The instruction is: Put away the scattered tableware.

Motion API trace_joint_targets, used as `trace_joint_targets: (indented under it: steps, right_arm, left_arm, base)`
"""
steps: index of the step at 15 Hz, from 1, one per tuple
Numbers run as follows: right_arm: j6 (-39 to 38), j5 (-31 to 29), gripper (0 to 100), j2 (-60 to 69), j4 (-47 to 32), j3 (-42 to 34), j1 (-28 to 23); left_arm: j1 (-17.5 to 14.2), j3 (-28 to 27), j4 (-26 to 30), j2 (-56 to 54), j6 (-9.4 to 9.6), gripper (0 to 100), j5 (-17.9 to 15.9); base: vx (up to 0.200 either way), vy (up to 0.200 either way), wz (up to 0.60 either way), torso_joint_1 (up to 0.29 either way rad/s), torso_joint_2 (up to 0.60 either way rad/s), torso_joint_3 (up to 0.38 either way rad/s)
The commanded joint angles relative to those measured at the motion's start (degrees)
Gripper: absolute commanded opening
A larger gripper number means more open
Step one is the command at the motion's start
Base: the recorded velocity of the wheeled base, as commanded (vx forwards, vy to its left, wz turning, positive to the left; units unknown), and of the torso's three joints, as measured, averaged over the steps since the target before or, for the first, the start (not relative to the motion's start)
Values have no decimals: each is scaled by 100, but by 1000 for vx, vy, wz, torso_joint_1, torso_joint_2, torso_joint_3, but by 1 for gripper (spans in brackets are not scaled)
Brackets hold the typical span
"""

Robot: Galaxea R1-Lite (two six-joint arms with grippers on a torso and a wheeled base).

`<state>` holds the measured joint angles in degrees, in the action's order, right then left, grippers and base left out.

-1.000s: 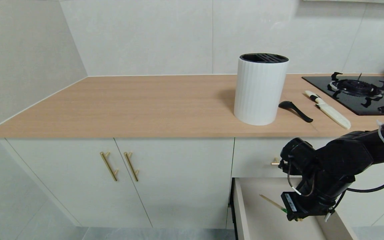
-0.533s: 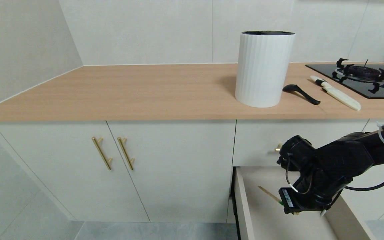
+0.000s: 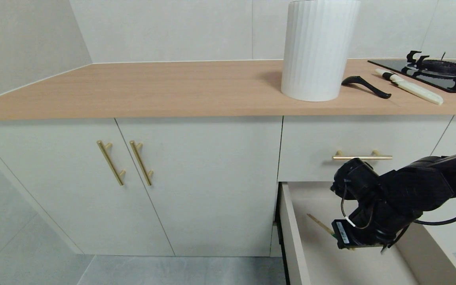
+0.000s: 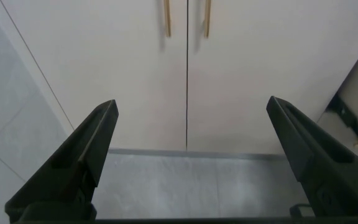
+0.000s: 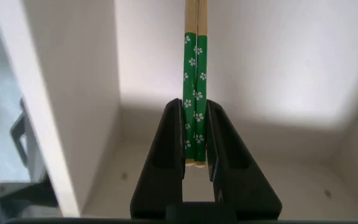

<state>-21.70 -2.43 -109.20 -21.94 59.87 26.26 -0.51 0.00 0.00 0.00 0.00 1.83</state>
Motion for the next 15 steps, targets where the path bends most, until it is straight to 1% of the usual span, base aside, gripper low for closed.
trace_joint_targets:
  steps: [1, 2, 3, 5, 6, 9, 12, 14, 15]
  right_arm:
    - [8, -4, 0, 224, 357, -274, 20]
    - [43, -12, 0, 286, 850, -555, 64]
    - [52, -83, 0, 286, 1184, -749, 81]
    - [69, -329, 0, -75, 2027, -1135, 213]
    - [61, -390, 0, -303, 2168, -1135, 213]
    - [34, -531, 0, -822, 2247, -1118, 213]
    - [25, -707, 0, -1209, 2678, -1135, 213]
    - [17, -724, 0, -1411, 2739, -1118, 213]
    - [17, -733, 0, -1499, 2889, -1126, 213]
  left_arm:
    - [-2, 0, 0, 0, 0, 100, 2]
    - [-2, 0, 0, 0, 0, 100, 2]
    - [-2, 0, 0, 0, 0, 100, 2]
    - [-2, 0, 0, 0, 0, 100, 2]
    - [-2, 0, 0, 0, 0, 100, 2]
    - [-2, 0, 0, 0, 0, 100, 2]
    - [-2, 0, 0, 0, 0, 100, 2]
    - [-2, 0, 0, 0, 0, 100, 2]
    - [-2, 0, 0, 0, 0, 100, 2]
  base:
    - [0, 0, 0, -27, 90, 46]
    - [0, 0, 0, 7, 61, 36]
    - [0, 0, 0, 0, 0, 0]
    - [0, 0, 0, 0, 0, 0]
    - [0, 0, 0, 0, 0, 0]
    - [0, 0, 0, 0, 0, 0]
    - [0, 0, 0, 0, 0, 0]
    - [0, 0, 0, 0, 0, 0]
    - [0, 0, 0, 0, 0, 0]
